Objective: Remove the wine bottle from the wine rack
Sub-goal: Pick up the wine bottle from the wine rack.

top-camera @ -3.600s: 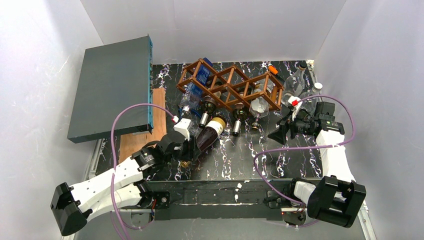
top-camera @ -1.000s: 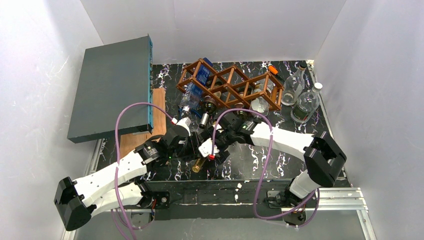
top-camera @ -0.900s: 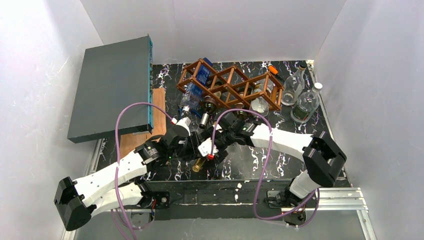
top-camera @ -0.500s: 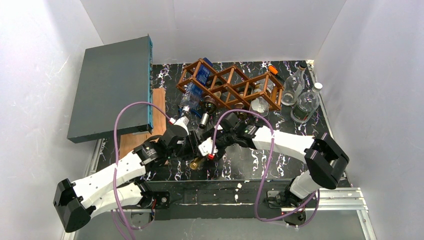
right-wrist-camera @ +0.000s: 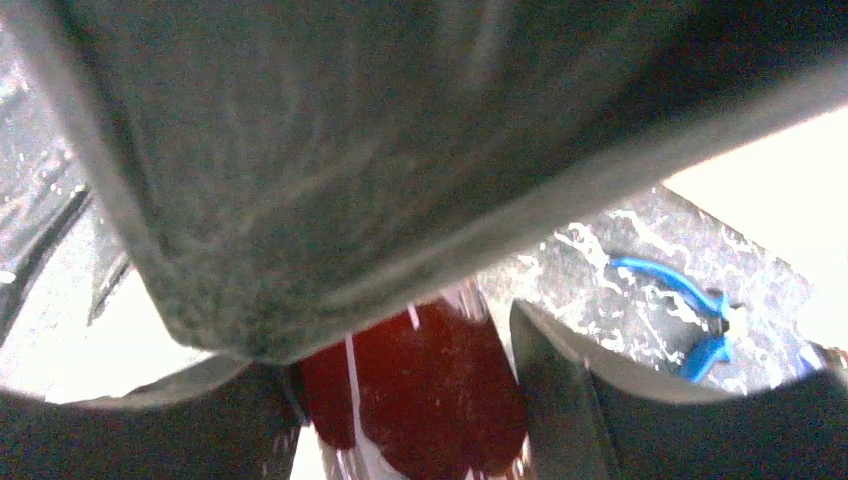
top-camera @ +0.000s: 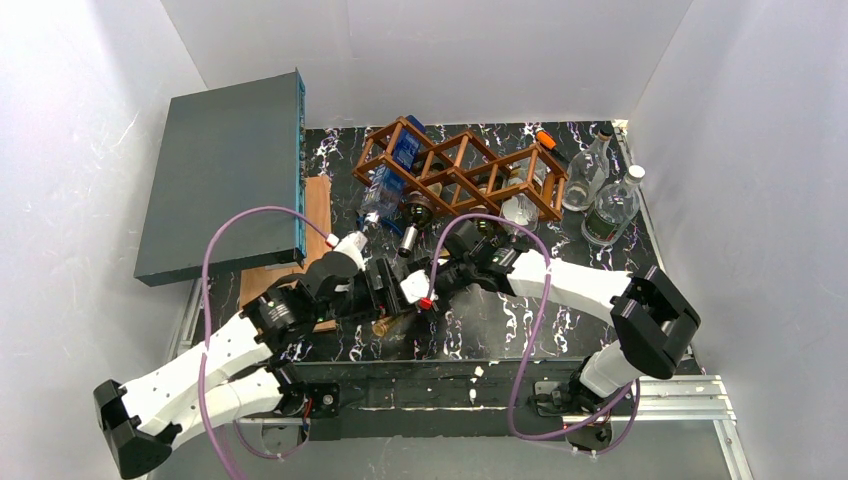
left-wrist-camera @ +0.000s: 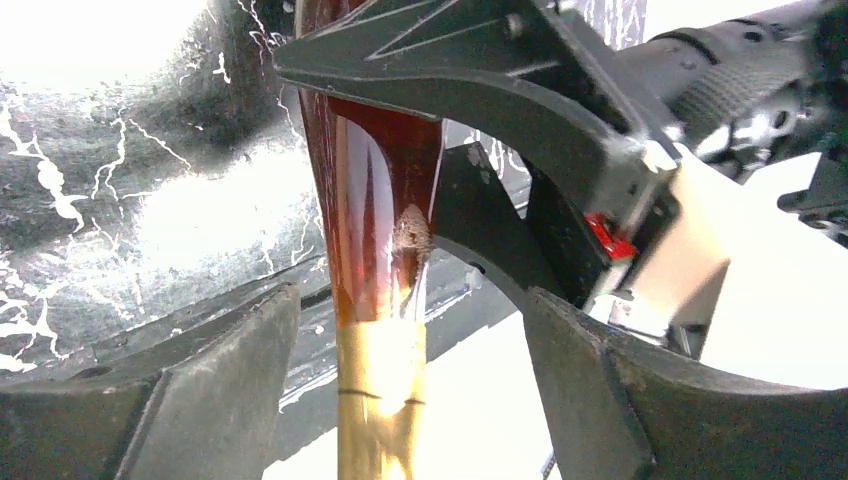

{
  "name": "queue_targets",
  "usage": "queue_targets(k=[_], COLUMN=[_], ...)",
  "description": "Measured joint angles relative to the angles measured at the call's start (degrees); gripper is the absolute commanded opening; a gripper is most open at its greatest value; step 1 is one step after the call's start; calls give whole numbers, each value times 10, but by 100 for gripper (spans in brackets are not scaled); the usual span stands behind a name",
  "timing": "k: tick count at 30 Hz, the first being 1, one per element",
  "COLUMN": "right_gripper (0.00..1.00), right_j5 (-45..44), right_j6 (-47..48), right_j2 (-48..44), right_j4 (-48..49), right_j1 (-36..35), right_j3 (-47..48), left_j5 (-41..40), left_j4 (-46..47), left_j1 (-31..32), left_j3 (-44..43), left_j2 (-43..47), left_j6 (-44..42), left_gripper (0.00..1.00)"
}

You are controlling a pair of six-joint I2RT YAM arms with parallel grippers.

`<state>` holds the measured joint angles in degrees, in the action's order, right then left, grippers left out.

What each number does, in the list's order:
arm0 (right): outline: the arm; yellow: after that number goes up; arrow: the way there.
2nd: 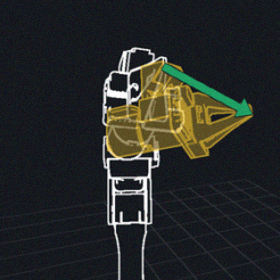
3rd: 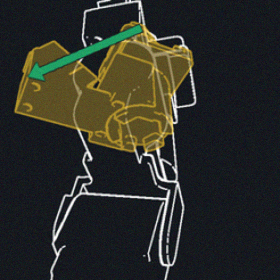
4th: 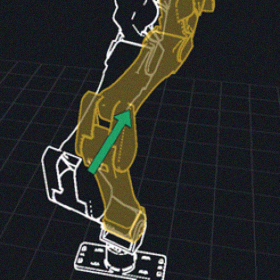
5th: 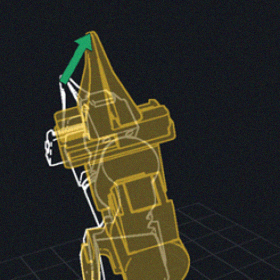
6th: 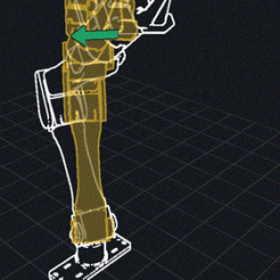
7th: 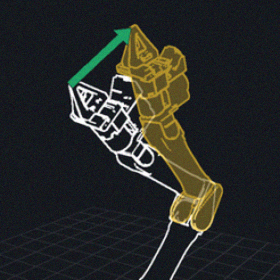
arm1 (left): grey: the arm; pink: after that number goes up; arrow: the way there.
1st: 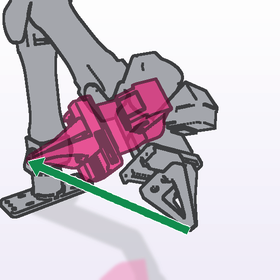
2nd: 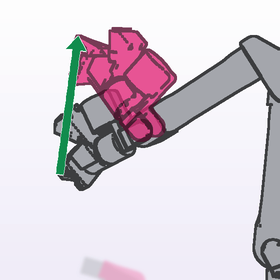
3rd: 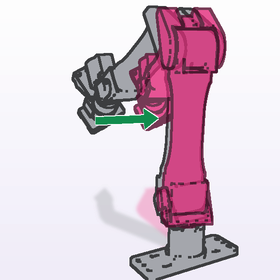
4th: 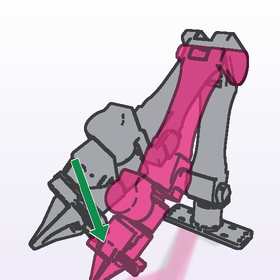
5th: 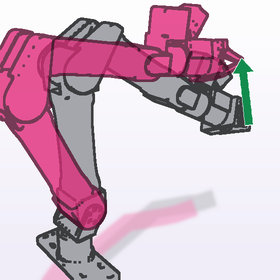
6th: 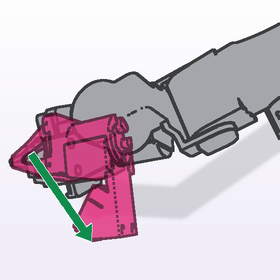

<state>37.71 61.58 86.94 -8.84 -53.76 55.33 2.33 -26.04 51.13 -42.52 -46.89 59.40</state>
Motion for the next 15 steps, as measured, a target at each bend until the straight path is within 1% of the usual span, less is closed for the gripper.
queue_targets(k=[3, 6, 15], right_gripper=[22, 20, 16], right_j5=[12, 26, 72], right_j6=[-7, -13, -43], right_j2=[0, 0, -3], right_j4=[-1, -5, -16], right_j1=[3, 3, 6], right_j3=[0, -1, -1], left_j5=[-8, -19, -43], left_j4=[-20, -41, -77], left_j1=[-2, -3, -4], left_j3=[-17, -32, -78], left_j2=[17, 25, 39], left_j6=[-9, -24, -104], left_gripper=[89, 92, 94])
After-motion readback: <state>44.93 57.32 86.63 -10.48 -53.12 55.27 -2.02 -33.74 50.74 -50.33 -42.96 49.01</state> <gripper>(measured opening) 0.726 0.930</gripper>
